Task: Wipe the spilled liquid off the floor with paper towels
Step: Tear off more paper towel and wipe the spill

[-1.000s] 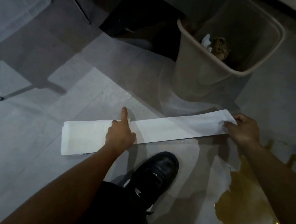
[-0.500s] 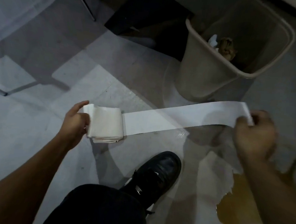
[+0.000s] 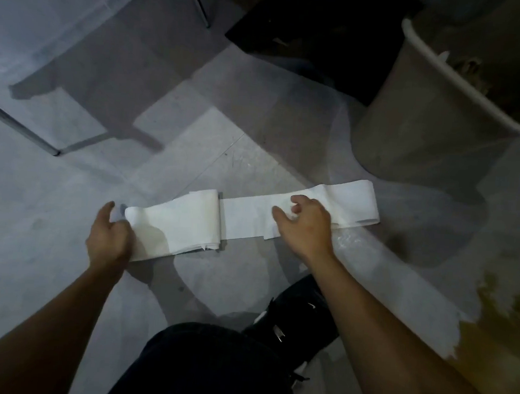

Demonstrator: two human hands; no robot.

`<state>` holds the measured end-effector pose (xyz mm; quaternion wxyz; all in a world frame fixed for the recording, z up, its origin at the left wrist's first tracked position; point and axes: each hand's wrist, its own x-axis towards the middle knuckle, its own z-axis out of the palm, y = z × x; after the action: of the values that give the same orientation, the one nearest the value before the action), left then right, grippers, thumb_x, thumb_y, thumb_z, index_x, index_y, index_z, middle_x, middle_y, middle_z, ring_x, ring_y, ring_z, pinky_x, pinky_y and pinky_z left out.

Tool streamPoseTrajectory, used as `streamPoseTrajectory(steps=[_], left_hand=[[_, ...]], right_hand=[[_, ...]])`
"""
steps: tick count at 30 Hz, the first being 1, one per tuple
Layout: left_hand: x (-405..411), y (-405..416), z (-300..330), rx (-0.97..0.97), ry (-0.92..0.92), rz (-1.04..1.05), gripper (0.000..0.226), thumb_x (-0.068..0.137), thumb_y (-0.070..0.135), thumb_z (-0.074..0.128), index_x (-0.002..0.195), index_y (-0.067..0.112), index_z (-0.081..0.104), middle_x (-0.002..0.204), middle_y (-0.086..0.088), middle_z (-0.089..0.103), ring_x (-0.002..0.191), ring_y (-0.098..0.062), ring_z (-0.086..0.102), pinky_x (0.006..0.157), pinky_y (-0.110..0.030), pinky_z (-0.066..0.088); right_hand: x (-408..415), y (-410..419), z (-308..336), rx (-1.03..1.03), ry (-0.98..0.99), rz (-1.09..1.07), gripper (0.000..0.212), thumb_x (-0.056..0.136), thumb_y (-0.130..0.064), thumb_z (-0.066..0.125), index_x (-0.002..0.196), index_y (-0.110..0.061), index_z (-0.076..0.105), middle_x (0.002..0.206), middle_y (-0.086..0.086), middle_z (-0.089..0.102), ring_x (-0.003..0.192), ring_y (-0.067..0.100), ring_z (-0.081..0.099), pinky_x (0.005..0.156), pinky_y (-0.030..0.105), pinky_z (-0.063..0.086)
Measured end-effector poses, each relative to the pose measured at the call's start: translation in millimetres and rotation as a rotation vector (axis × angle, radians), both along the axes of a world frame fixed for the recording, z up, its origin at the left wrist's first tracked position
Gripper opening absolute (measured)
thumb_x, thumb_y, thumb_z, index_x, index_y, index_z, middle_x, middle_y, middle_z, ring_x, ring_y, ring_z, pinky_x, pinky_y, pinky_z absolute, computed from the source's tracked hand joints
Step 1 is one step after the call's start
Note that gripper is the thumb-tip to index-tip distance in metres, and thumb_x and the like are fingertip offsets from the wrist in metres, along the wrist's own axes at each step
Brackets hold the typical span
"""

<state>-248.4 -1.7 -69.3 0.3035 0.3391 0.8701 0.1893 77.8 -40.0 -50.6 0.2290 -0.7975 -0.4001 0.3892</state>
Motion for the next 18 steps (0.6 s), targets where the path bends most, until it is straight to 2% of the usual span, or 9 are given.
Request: streamPoseTrajectory(steps=[2, 4, 7, 9, 10, 12, 14, 16, 18], left_hand=[[12, 0, 5, 0.015, 0.206, -0.126, 0.056, 0.097, 0.037, 0.046, 0.153, 0.028, 0.043, 0.149, -0.022, 0.045, 0.135, -0.045, 0.042, 0.113, -0.061, 0.034], [34, 0, 15, 0.089, 0.347, -0.304, 0.059, 0.093, 0.047, 0.052, 0.149, 0.029, 0.045, 0.139, -0.023, 0.044, 0.13, -0.045, 0.04, 0.109, -0.06, 0.031], [80, -2, 29, 0.122, 0.318, -0.498, 0.066, 0.09, 0.059, 0.059, 0.148, 0.033, 0.042, 0.131, -0.018, 0.042, 0.124, -0.04, 0.041, 0.105, -0.056, 0.033], [108, -6, 29, 0.007, 0.305, -0.581, 0.08, 0.086, 0.067, 0.063, 0.152, 0.036, 0.031, 0.134, -0.017, 0.039, 0.123, -0.04, 0.042, 0.103, -0.057, 0.036], [119, -9, 27, -0.064, 0.314, -0.621, 0.086, 0.084, 0.069, 0.063, 0.154, 0.037, 0.024, 0.136, -0.018, 0.036, 0.124, -0.041, 0.041, 0.102, -0.058, 0.038], [131, -12, 20, -0.205, 0.28, -0.645, 0.095, 0.083, 0.065, 0.067, 0.156, 0.04, 0.012, 0.139, -0.019, 0.03, 0.127, -0.043, 0.038, 0.1, -0.06, 0.04], [132, -10, 15, -0.292, 0.204, -0.585, 0.098, 0.085, 0.053, 0.072, 0.157, 0.041, 0.005, 0.139, -0.019, 0.029, 0.127, -0.044, 0.038, 0.1, -0.06, 0.043], [126, -6, 14, -0.27, 0.138, -0.509, 0.097, 0.09, 0.041, 0.072, 0.159, 0.038, 0.005, 0.139, -0.021, 0.037, 0.125, -0.044, 0.044, 0.1, -0.057, 0.045], [118, -2, 17, -0.176, 0.068, -0.432, 0.093, 0.092, 0.029, 0.071, 0.16, 0.035, 0.009, 0.136, -0.02, 0.05, 0.117, -0.041, 0.055, 0.098, -0.055, 0.052]], right_hand=[[19, -11, 6, 0.097, -0.091, -0.072, 0.038, 0.089, -0.038, 0.071, 0.119, -0.014, 0.068, 0.111, 0.005, 0.063, 0.097, 0.019, 0.061, 0.075, 0.014, 0.041], [40, -19, 6, 0.126, -0.268, -0.132, 0.041, 0.087, -0.043, 0.071, 0.118, -0.017, 0.065, 0.118, 0.009, 0.058, 0.108, 0.027, 0.057, 0.084, 0.026, 0.045], [66, -16, -5, -0.082, -0.498, -0.195, 0.082, 0.075, -0.066, 0.072, 0.135, -0.016, 0.049, 0.133, 0.021, 0.044, 0.121, 0.041, 0.043, 0.098, 0.046, 0.042], [71, -8, -12, -0.232, -0.54, -0.137, 0.105, 0.065, -0.078, 0.072, 0.14, -0.011, 0.041, 0.134, 0.027, 0.042, 0.12, 0.046, 0.043, 0.101, 0.052, 0.04], [69, -6, -17, -0.267, -0.56, -0.087, 0.108, 0.064, -0.078, 0.073, 0.14, -0.009, 0.041, 0.134, 0.029, 0.042, 0.12, 0.048, 0.044, 0.102, 0.054, 0.04], [62, -2, -23, -0.25, -0.537, -0.029, 0.096, 0.068, -0.07, 0.077, 0.134, -0.006, 0.046, 0.132, 0.028, 0.048, 0.118, 0.046, 0.048, 0.102, 0.053, 0.043], [57, 1, -28, -0.175, -0.426, -0.021, 0.068, 0.079, -0.05, 0.08, 0.124, -0.005, 0.056, 0.124, 0.022, 0.06, 0.112, 0.038, 0.059, 0.094, 0.042, 0.051], [54, -1, -30, -0.12, -0.295, -0.029, 0.038, 0.088, -0.031, 0.076, 0.115, -0.007, 0.066, 0.114, 0.014, 0.071, 0.098, 0.031, 0.068, 0.082, 0.033, 0.055], [57, -6, -31, -0.079, -0.224, -0.076, 0.023, 0.092, -0.023, 0.071, 0.111, -0.009, 0.07, 0.108, 0.01, 0.073, 0.092, 0.028, 0.069, 0.08, 0.035, 0.057]])
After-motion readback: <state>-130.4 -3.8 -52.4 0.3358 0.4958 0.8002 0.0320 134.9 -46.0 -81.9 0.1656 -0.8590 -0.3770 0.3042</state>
